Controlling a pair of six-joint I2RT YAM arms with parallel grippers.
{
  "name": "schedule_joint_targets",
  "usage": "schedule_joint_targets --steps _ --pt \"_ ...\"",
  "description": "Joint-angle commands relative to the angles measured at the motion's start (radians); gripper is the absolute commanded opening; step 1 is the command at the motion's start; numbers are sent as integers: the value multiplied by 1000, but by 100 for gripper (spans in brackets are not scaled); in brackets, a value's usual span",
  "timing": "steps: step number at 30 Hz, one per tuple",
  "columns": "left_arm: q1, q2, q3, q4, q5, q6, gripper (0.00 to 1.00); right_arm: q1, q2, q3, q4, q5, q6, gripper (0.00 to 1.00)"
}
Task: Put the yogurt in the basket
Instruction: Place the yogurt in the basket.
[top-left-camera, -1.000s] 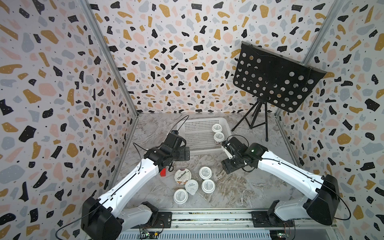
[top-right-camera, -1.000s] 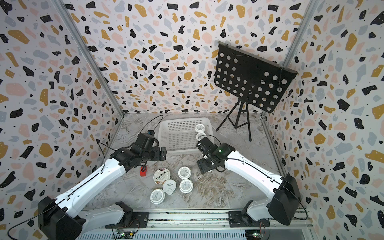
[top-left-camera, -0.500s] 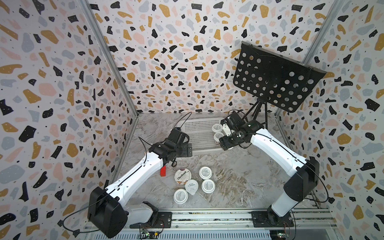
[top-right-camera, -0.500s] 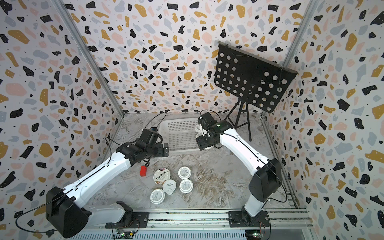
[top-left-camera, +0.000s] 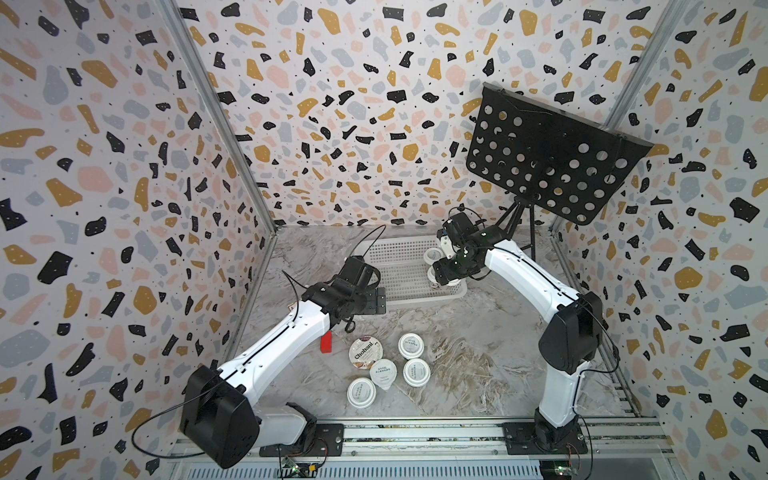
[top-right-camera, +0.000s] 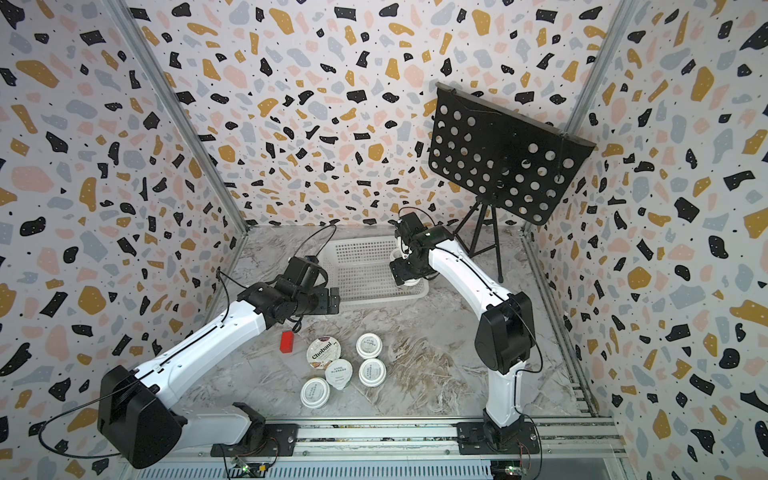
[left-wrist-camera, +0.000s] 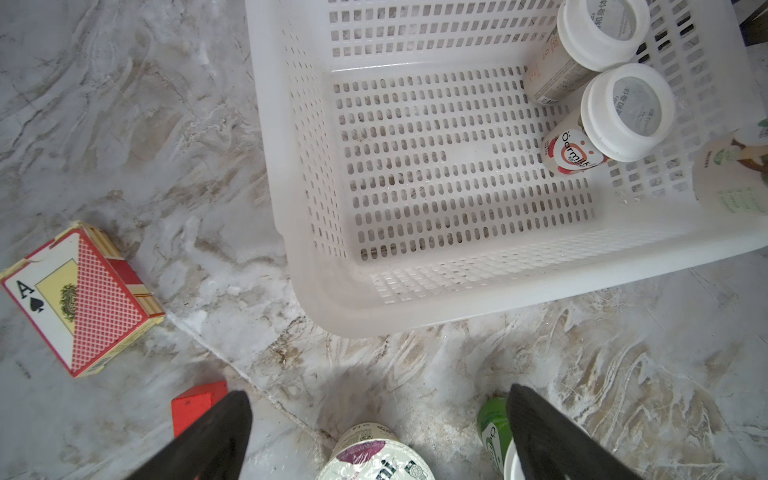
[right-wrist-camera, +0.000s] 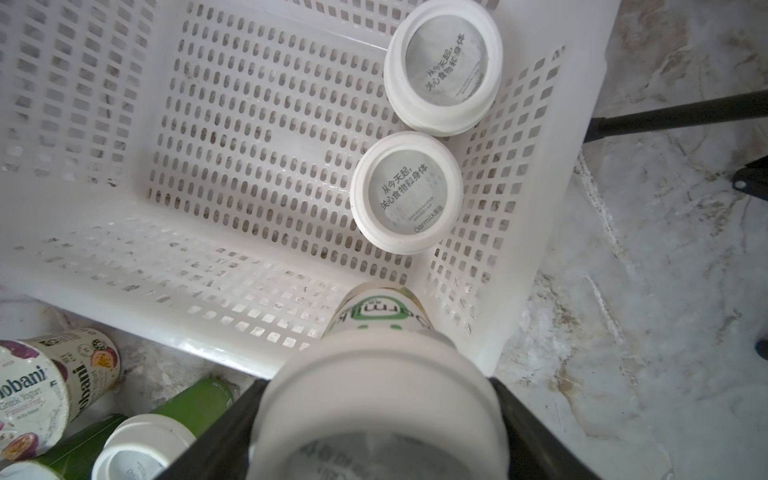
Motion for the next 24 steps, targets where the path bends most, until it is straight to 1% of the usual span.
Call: schedule_joint_targets --steps 1,24 --pt "5 0 29 4 7 10 100 -10 -1 46 -36 -9 -12 79" --pt "5 -7 12 5 4 10 100 -9 94 51 -34 -21 -6 81"
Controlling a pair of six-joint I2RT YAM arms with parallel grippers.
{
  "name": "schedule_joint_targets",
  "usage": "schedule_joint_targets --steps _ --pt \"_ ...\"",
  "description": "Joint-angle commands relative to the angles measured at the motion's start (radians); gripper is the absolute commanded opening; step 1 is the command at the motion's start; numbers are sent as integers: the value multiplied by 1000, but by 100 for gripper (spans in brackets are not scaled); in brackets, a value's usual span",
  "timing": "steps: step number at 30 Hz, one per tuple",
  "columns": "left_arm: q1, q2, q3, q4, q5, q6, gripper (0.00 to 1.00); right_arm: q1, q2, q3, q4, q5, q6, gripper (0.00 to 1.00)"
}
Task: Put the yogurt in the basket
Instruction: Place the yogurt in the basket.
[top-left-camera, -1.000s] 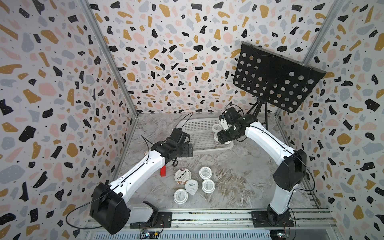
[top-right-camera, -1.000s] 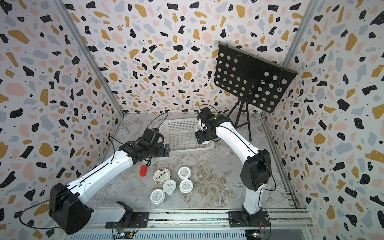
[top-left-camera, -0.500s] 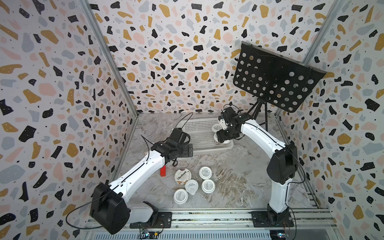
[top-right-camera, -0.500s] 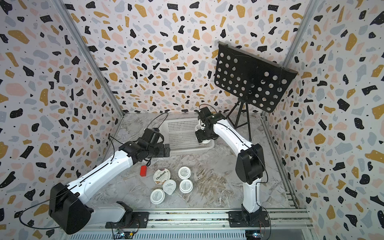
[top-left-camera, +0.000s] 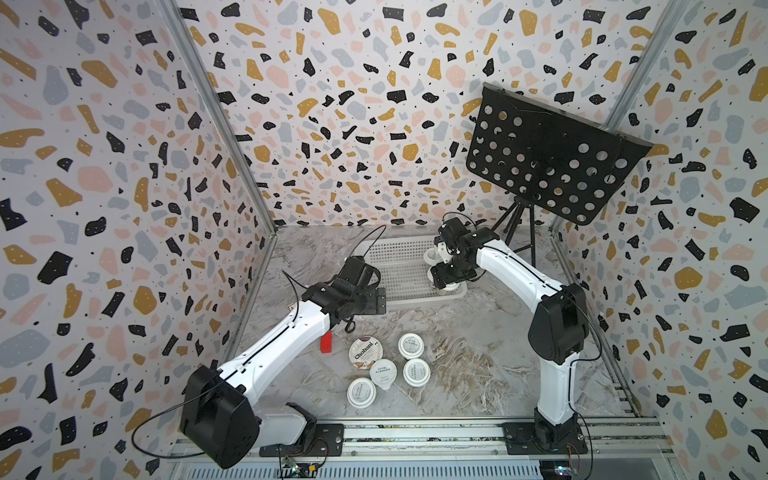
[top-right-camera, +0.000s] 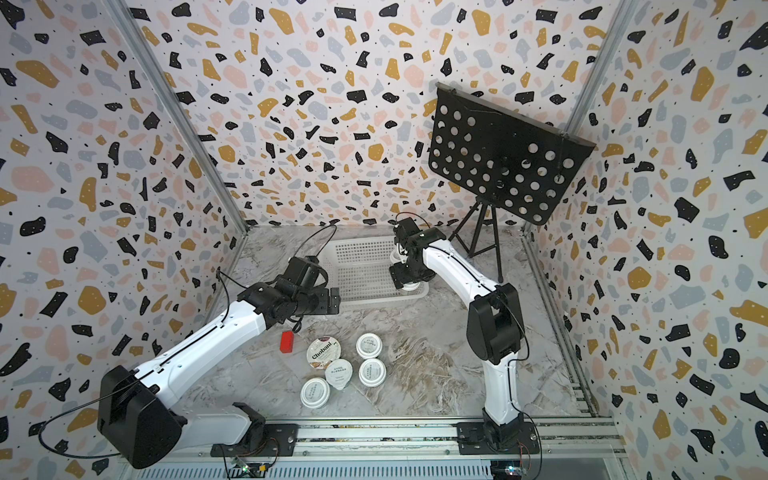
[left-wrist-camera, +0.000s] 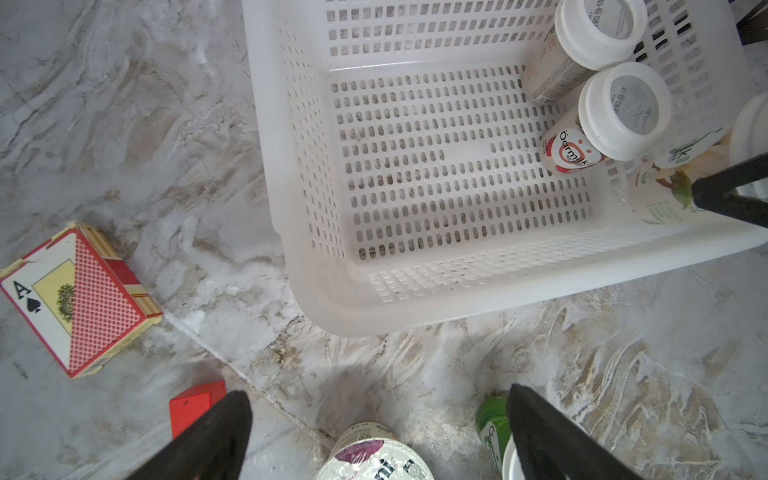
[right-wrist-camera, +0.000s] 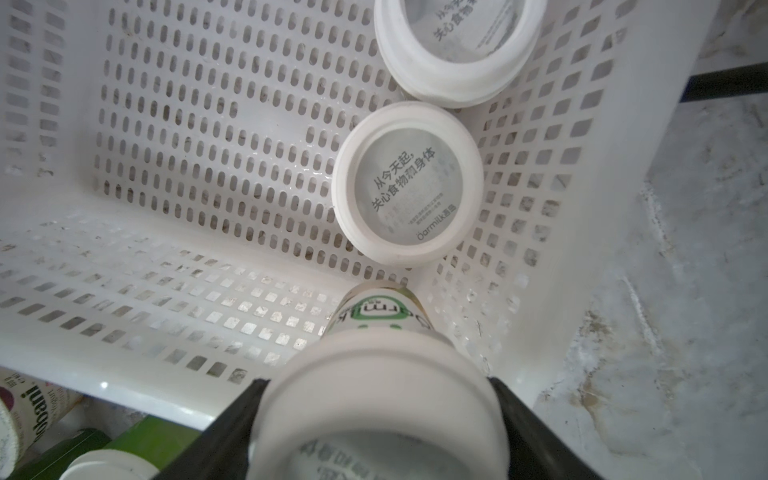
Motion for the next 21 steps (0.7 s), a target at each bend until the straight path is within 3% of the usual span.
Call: schedule_joint_targets --steps 1,21 --pt "5 -7 12 6 1 10 100 -1 0 37 -27 -3 -6 81" --pt "5 -15 8 5 -3 12 100 -2 44 24 -27 23 -9 83"
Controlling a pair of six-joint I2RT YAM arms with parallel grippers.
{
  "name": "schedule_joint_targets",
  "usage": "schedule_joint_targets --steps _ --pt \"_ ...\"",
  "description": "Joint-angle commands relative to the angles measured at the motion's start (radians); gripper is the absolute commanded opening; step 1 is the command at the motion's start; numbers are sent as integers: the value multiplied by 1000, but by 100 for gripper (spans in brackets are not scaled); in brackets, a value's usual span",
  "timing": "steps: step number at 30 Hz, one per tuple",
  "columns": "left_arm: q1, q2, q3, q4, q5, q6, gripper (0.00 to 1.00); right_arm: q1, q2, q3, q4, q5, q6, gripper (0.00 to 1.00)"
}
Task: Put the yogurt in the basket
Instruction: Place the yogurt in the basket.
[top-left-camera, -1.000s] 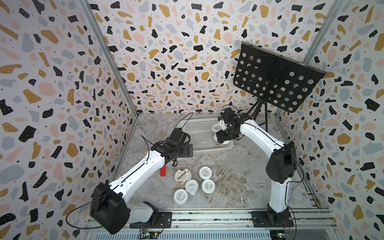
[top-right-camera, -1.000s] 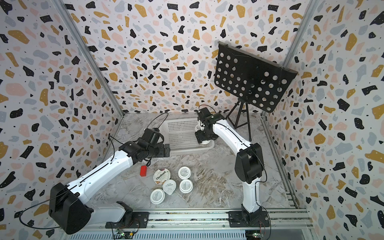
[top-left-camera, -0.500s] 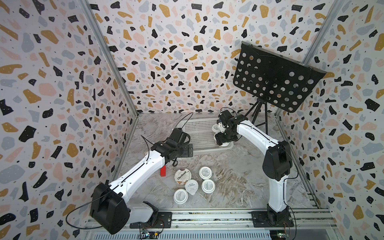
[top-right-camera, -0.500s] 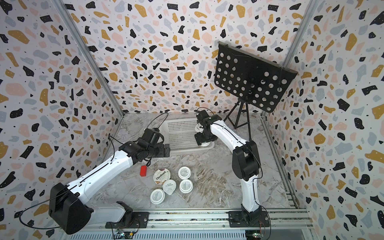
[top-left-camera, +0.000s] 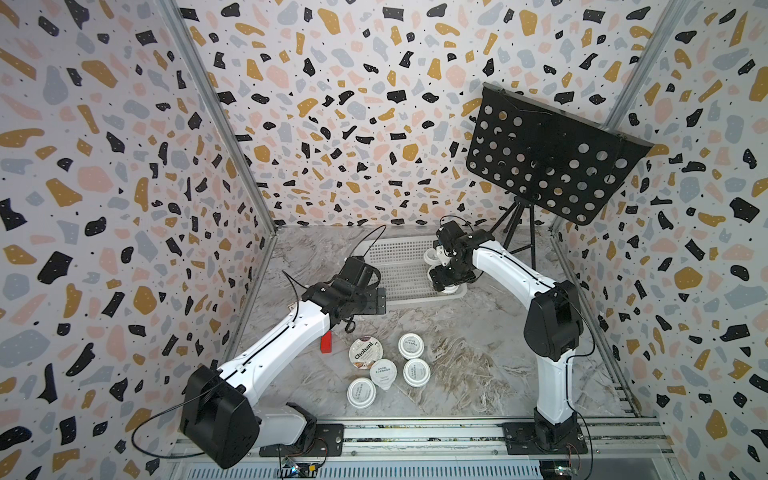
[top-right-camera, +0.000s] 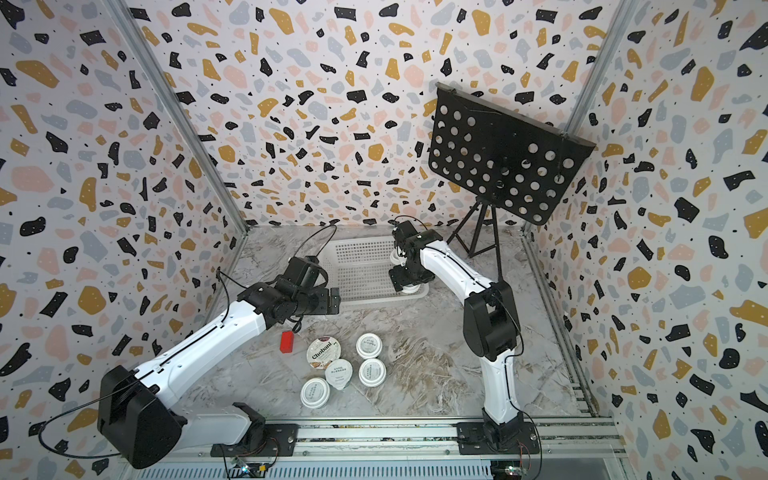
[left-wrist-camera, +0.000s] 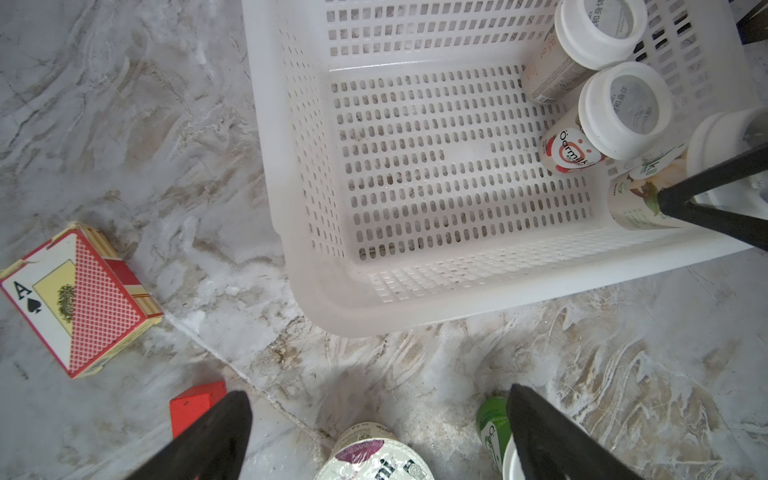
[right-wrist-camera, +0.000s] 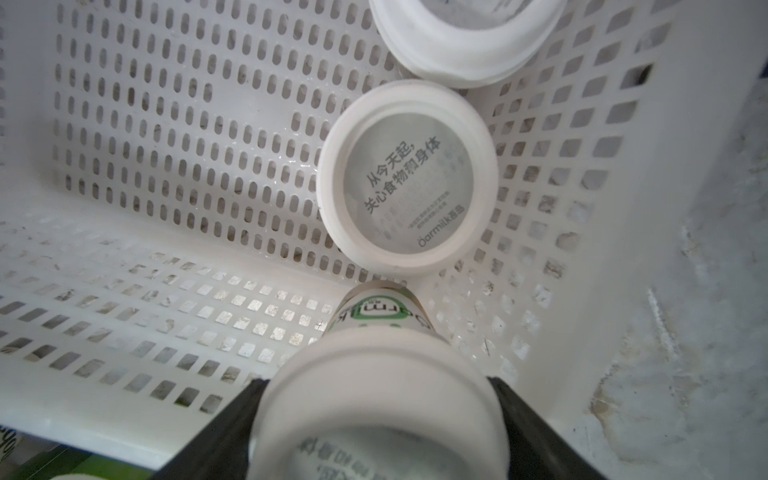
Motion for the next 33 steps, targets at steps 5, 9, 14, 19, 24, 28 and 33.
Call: schedule_joint_targets --steps 5,9,14,19,24,28,33 --pt "5 -14 8 5 -4 12 100 -3 21 27 -28 18 -9 83" --pt "4 -15 9 6 -4 12 100 -1 32 31 -28 19 -10 84" --pt "5 -13 9 6 -6 12 100 -3 46 33 -27 21 -12 84" --pt "5 -12 11 6 -7 12 100 -3 52 31 -28 30 -16 85" --pt "4 -8 11 6 -7 12 100 -2 52 32 -28 37 -18 87" --pt "5 -10 10 6 -6 14 100 -2 52 31 -28 42 -20 89" --pt "5 -9 9 5 -7 12 100 -2 36 32 -27 44 -22 92"
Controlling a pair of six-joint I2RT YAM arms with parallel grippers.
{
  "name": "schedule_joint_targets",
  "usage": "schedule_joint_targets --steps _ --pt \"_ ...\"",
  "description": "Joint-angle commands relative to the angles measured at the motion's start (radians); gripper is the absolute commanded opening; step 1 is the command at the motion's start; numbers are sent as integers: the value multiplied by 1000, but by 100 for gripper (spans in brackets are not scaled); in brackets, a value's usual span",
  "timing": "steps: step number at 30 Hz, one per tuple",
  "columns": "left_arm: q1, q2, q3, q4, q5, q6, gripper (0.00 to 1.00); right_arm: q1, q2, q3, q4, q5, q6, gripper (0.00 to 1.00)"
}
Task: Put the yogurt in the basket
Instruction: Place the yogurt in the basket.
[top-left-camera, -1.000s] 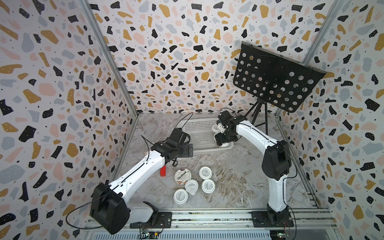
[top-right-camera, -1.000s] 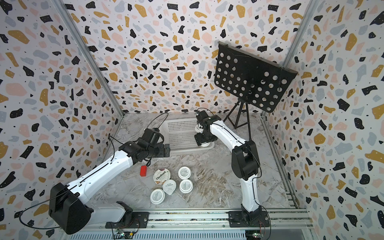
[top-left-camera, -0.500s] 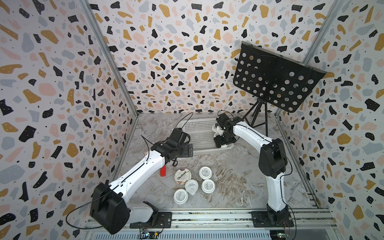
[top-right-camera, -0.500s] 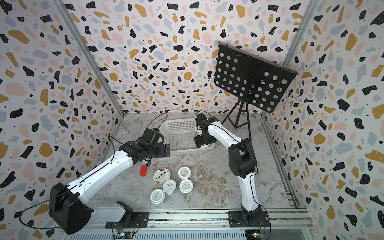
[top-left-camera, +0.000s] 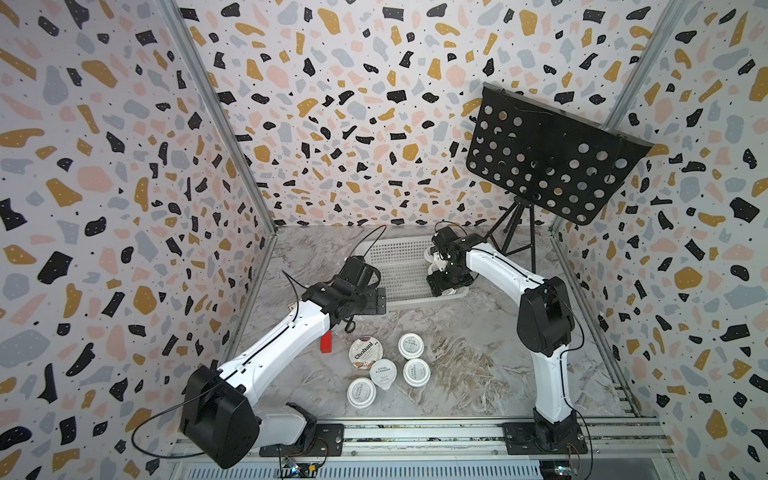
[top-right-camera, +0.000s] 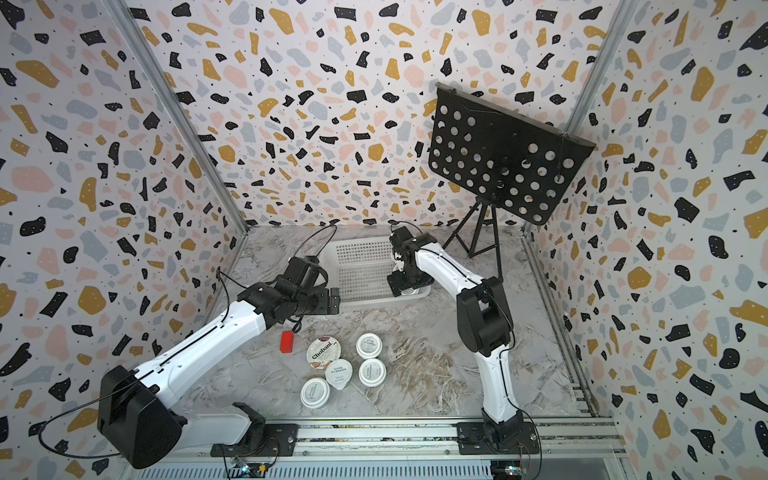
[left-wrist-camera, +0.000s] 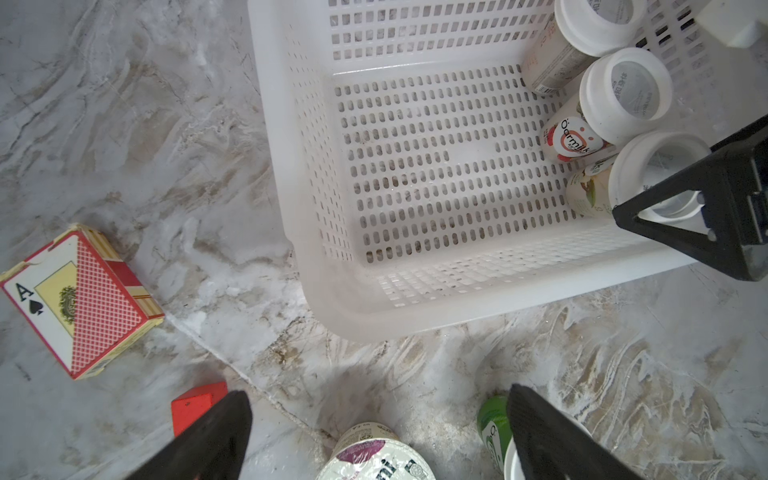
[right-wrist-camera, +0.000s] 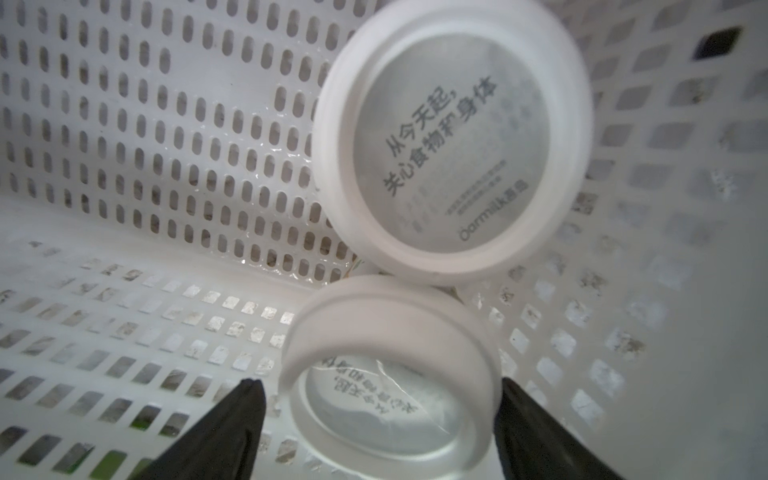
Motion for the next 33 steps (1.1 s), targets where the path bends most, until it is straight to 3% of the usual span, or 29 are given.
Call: schedule_joint_targets --steps 1,16,33 --pt "5 -9 9 7 -6 7 100 -2 -32 33 -31 19 -8 92" --pt "5 -11 6 5 -7 5 100 -2 -99 63 -46 17 -6 97" --pt "5 -23 -1 6 -7 7 100 -2 -107 54 -46 103 -18 88"
